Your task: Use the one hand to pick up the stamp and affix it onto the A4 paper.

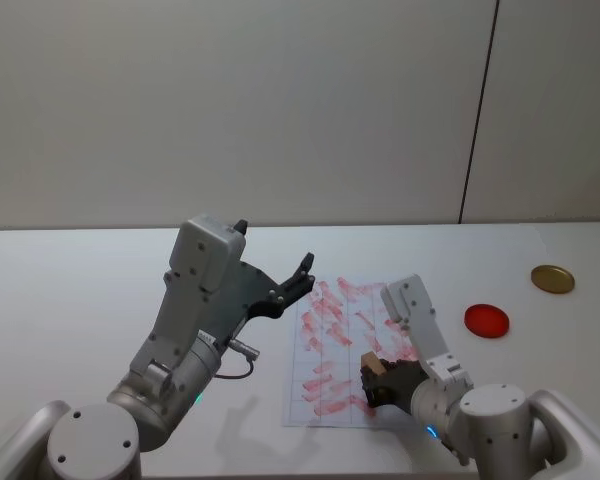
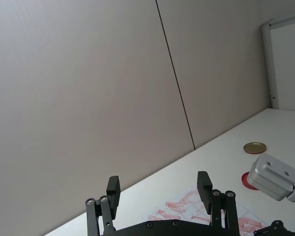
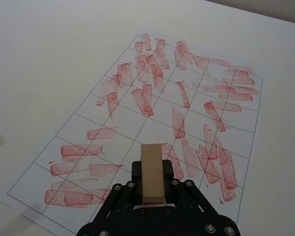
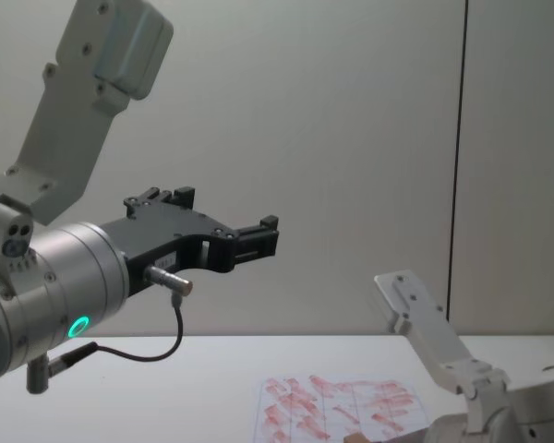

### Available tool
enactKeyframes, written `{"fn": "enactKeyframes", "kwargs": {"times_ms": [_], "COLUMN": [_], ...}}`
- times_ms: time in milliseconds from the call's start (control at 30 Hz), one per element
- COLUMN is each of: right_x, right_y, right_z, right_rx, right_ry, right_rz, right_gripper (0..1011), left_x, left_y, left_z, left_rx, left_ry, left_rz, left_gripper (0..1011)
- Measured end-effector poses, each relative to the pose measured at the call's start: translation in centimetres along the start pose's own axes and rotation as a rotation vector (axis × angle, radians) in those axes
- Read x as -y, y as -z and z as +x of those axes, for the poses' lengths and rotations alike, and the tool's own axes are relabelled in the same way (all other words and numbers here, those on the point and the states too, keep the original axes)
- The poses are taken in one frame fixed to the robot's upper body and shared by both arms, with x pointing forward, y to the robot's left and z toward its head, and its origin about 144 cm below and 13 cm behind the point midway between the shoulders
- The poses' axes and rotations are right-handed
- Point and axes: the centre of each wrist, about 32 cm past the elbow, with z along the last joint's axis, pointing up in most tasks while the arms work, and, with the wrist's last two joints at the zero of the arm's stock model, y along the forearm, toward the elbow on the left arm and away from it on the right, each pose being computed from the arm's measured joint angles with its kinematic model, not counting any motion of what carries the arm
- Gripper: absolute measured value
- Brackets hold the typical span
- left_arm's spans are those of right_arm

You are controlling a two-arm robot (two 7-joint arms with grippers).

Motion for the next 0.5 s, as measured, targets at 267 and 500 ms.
{"fn": "enactKeyframes", "kwargs": {"times_ms": [267, 500], "right_x": [-0.16, -0.24], "right_y": [0.14, 0.27], "right_z": [0.22, 0.33], "right_rx": [-0.023, -0.034], "right_ry": [-0.001, -0.001], "right_rz": [-0.018, -0.028], "right_gripper": [220, 219], "left_x": [0.00, 0.00], "left_y": [0.00, 0.00], "left_z": [0.00, 0.00], "left_rx": [0.000, 0.000], "left_ry": [0.000, 0.000], "left_rz": [0.000, 0.000], "left_gripper": [993, 993]}}
